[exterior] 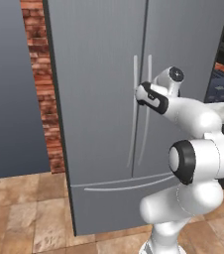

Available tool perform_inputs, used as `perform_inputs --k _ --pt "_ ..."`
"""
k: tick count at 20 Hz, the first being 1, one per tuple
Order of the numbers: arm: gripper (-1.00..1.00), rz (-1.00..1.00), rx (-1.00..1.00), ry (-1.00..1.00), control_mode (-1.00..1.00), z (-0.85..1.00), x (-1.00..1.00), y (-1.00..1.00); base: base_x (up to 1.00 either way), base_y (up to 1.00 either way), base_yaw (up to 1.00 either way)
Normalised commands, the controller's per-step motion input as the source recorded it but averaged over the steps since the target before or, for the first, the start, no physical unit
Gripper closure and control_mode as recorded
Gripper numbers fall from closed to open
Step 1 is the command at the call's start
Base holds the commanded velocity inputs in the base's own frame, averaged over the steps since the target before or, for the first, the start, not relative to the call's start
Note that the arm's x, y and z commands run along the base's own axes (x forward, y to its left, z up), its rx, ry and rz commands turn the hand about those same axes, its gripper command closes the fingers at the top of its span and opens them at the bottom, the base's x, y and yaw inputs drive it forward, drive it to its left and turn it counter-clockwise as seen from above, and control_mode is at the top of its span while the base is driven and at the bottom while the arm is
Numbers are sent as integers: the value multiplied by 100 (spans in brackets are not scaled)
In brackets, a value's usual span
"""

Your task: There is a bowl on the dining counter. Grab a lemon wedge from the fridge and place it in the bowl. Then get the liquor bottle and glass cup from the cabinet and place them next to the bowl.

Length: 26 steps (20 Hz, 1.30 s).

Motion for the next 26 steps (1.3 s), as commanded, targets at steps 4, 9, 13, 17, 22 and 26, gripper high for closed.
perform_inputs --k 4,9,13,17,22,26 --pt "100 -6 0 -8 -100 -6 -13 -34 0 0 0" --pt "100 -7 0 -3 -100 0 -63 -65 0 0 0" --pt "100 -7 0 -1 -100 0 -100 -89 0 0 0" --pt "100 -11 0 0 -100 0 -100 -100 0 0 0" --pt "100 -14 0 0 -100 3 -100 -100 0 0 0" --pt "100 -20 0 0 -100 2 -100 -100 0 0 0"
